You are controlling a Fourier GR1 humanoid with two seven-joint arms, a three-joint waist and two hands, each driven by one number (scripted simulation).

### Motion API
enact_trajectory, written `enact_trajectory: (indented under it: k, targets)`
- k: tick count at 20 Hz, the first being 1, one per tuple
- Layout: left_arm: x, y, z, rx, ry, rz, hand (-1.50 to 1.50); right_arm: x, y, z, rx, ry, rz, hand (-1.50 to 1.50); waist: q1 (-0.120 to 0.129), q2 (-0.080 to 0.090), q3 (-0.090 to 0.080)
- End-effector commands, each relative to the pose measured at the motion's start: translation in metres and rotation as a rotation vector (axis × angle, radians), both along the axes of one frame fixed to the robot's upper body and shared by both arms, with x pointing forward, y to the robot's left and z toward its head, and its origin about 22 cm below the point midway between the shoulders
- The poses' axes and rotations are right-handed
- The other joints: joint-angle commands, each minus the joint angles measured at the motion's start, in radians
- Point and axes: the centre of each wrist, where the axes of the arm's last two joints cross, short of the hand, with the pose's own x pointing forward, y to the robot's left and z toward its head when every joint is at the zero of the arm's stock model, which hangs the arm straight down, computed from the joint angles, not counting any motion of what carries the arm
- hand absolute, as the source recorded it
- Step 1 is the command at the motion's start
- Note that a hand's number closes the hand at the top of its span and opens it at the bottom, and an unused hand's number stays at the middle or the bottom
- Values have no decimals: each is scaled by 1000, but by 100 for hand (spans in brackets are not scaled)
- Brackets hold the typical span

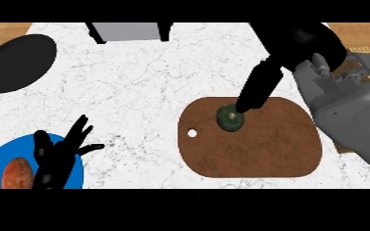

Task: Pick the squash from the cutting board and place it in the basket

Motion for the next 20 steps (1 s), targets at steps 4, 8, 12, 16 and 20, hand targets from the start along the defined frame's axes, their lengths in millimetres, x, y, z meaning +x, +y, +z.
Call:
enact_trajectory:
  k: [4,8,12,16,20]
  targets:
    - [-23,3,-15,21,110,6,0,-24,13,-27,-73,80,-167,-150,32,12,-5]
    - [-9,6,-11,27,89,4,0,-15,-1,-38,-61,58,-198,-150,37,20,-5]
    - [-9,4,-19,17,104,7,0,-28,12,-86,-130,98,-202,-150,31,19,-6]
    - [-3,-1,-20,27,96,5,0,-25,-9,-106,-116,126,-208,-150,32,22,-5]
    - [-14,-4,-16,26,80,6,0,-36,-1,-121,-102,123,-226,-150,40,20,-4]
